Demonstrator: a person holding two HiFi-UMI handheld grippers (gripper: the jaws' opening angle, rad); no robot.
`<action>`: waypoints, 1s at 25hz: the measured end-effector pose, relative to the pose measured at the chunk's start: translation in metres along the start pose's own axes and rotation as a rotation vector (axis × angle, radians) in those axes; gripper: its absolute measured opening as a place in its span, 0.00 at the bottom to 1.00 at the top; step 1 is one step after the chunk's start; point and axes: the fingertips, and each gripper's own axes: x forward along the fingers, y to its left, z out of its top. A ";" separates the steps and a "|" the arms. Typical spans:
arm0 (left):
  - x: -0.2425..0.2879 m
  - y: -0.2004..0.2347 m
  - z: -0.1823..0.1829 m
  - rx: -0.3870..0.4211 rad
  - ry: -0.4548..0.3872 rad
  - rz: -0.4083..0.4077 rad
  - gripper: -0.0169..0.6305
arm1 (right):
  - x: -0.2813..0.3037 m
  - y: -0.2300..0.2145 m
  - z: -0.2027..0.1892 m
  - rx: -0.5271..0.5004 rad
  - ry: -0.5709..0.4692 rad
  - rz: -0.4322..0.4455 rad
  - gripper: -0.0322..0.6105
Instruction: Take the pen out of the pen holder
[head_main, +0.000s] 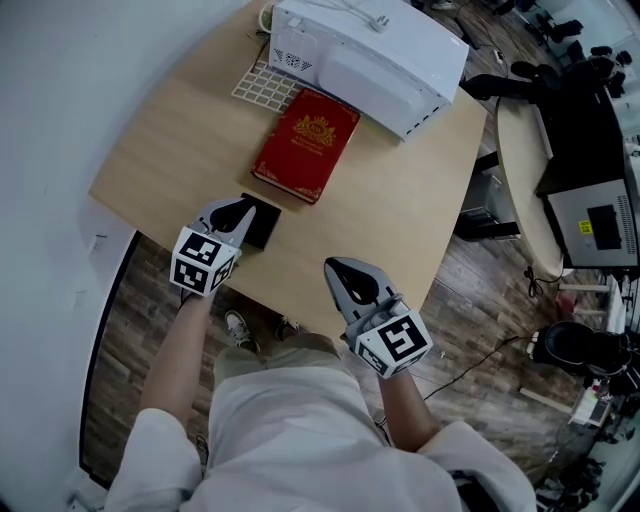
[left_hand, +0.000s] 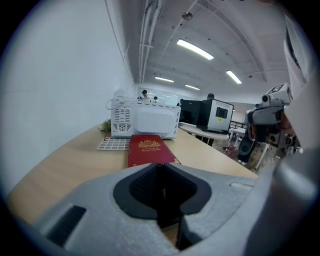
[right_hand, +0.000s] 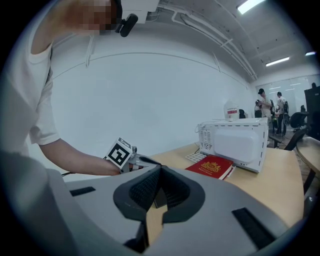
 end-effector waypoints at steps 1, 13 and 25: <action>-0.003 0.001 0.001 -0.012 -0.013 0.002 0.11 | -0.002 0.003 0.003 -0.005 -0.005 -0.005 0.05; -0.061 0.010 0.023 -0.082 -0.172 0.013 0.11 | -0.014 0.056 0.040 -0.079 -0.066 -0.039 0.05; -0.115 0.011 0.063 -0.033 -0.319 0.020 0.11 | -0.013 0.089 0.075 -0.135 -0.165 -0.056 0.05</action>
